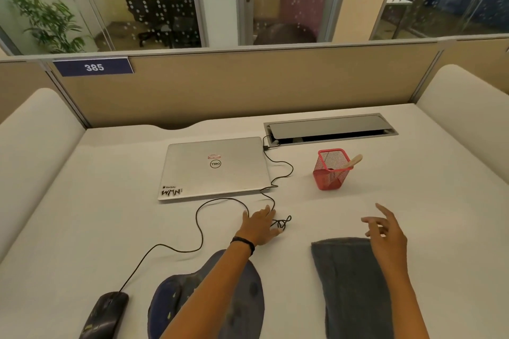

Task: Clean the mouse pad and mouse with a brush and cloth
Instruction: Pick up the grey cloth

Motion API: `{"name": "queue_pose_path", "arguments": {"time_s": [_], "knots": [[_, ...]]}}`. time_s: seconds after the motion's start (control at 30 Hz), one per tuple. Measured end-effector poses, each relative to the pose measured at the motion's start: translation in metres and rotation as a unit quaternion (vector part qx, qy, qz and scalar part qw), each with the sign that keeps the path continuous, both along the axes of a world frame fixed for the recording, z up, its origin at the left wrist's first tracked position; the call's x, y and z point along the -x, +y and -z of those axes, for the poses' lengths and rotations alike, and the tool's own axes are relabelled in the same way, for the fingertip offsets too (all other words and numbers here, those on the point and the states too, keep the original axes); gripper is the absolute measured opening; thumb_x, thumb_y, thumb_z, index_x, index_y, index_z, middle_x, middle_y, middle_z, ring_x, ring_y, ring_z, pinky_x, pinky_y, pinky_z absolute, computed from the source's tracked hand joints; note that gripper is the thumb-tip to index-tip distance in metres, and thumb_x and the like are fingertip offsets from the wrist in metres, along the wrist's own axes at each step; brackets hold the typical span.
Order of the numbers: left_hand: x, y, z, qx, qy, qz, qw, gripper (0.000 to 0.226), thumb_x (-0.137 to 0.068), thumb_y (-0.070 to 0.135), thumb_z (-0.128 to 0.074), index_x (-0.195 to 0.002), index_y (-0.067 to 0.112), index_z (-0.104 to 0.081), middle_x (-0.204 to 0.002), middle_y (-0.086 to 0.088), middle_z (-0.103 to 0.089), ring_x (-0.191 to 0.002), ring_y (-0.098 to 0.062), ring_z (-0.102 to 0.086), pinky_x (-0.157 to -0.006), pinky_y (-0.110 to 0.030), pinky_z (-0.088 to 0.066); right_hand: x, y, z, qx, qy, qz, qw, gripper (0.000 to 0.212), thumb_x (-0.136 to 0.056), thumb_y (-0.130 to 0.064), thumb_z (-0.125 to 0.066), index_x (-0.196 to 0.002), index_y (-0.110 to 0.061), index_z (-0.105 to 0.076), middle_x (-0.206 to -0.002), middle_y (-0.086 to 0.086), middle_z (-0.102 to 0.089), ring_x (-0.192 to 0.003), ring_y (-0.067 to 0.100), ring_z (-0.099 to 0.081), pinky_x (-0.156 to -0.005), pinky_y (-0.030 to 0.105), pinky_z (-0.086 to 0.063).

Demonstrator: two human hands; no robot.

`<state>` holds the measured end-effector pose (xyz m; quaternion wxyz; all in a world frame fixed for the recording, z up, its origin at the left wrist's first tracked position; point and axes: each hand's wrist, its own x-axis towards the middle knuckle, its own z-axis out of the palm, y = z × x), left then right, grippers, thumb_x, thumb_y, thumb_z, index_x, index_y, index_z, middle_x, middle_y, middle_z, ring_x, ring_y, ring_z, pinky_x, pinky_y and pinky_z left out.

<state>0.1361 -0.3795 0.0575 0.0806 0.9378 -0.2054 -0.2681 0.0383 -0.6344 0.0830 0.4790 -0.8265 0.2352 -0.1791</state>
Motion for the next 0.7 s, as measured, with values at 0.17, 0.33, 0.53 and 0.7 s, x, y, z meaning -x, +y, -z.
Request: {"name": "queue_pose_path", "arguments": {"time_s": [0.17,0.33,0.53,0.7], "knots": [[0.01,-0.006,-0.003,0.031,-0.019,-0.006,0.999,0.062,-0.099,0.044,-0.031,-0.15,0.016,-0.011,-0.158,-0.008,-0.009,-0.145,-0.025,-0.013,-0.115,-0.054,-0.001,0.034,-0.001,0.021,0.044,0.028,0.017,0.998,0.035,-0.093,-0.007,-0.048,-0.128,-0.01,-0.049,-0.124,0.016,-0.057,-0.109,0.033,-0.056,-0.094,0.043,-0.046],[0.056,-0.039,0.006,0.151,-0.116,0.024,0.981,0.081,-0.085,0.065,0.0,-0.149,0.019,-0.014,-0.158,-0.01,-0.007,-0.146,-0.03,-0.003,-0.117,-0.047,0.002,0.07,-0.003,0.04,0.123,0.063,0.042,0.99,0.037,-0.09,-0.005,-0.05,-0.127,-0.007,-0.05,-0.131,0.018,-0.049,-0.119,0.034,-0.046,-0.101,0.047,-0.04],[0.11,-0.085,0.01,0.319,-0.072,0.024,0.945,0.085,-0.078,0.068,-0.007,-0.148,0.022,-0.021,-0.158,0.001,-0.01,-0.146,-0.015,-0.001,-0.115,-0.029,0.006,0.106,-0.007,0.059,0.157,0.15,0.1,0.971,0.05,-0.089,-0.018,-0.057,-0.134,-0.004,-0.042,-0.141,0.022,-0.04,-0.127,0.041,-0.037,-0.102,0.052,-0.037],[0.141,-0.103,0.032,0.356,-0.025,-0.017,0.934,0.092,-0.071,0.075,-0.008,-0.146,0.024,-0.025,-0.158,0.004,-0.005,-0.143,-0.009,0.008,-0.117,-0.03,0.007,0.117,0.005,0.059,0.12,0.2,0.135,0.963,0.057,-0.088,-0.03,-0.058,-0.135,-0.003,-0.039,-0.135,0.023,-0.045,-0.121,0.04,-0.045,-0.098,0.051,-0.041]]}}
